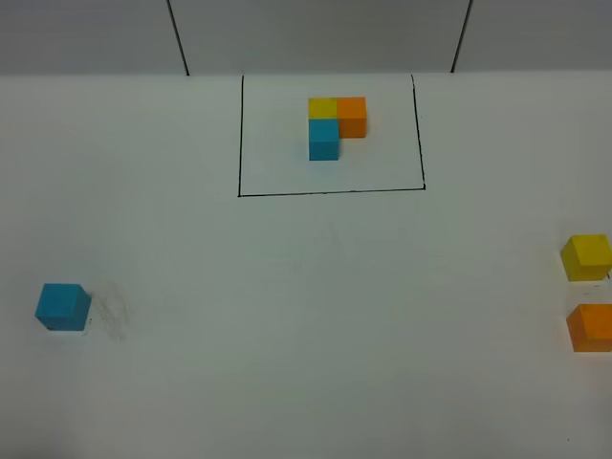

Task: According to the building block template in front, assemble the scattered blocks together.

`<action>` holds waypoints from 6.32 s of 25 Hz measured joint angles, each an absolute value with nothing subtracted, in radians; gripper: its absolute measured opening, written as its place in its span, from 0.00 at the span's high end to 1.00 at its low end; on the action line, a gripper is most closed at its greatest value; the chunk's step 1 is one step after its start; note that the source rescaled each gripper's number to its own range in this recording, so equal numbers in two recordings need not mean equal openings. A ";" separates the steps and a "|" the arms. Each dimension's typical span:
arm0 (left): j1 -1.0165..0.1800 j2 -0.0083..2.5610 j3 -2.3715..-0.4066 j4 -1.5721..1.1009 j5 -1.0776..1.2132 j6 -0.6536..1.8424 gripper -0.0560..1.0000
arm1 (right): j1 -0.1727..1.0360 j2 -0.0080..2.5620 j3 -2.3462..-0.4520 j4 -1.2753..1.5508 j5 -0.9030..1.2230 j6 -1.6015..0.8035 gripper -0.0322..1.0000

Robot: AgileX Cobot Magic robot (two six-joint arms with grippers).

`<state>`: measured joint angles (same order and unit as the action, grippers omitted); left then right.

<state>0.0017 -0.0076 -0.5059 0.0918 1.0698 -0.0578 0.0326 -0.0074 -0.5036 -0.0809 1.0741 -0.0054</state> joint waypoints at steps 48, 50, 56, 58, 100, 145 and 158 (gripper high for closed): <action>0.002 1.232 -0.850 0.026 0.902 -0.116 0.13 | 0.033 -0.007 -0.504 -0.081 1.074 0.000 0.97; 0.002 1.283 -0.835 0.015 0.832 -0.113 0.15 | 0.033 -0.007 -0.504 -0.081 1.074 0.000 0.97; 0.002 1.392 -0.789 0.010 0.683 -0.097 0.16 | 0.033 -0.007 -0.504 -0.081 1.074 -0.005 0.97; 0.002 1.426 -0.779 0.008 0.654 -0.093 0.17 | 0.033 -0.007 -0.504 -0.081 1.074 -0.005 0.97; -0.726 1.781 -1.226 -0.252 0.671 0.919 0.93 | 0.033 -0.007 -0.504 -0.081 1.074 -0.005 0.97; -0.844 1.770 -1.399 0.165 0.748 0.747 0.10 | 0.033 -0.007 -0.504 -0.081 1.074 -0.005 0.97; -0.664 1.242 -1.399 0.510 1.193 0.374 0.21 | 0.033 -0.007 -0.504 -0.081 1.074 -0.005 0.97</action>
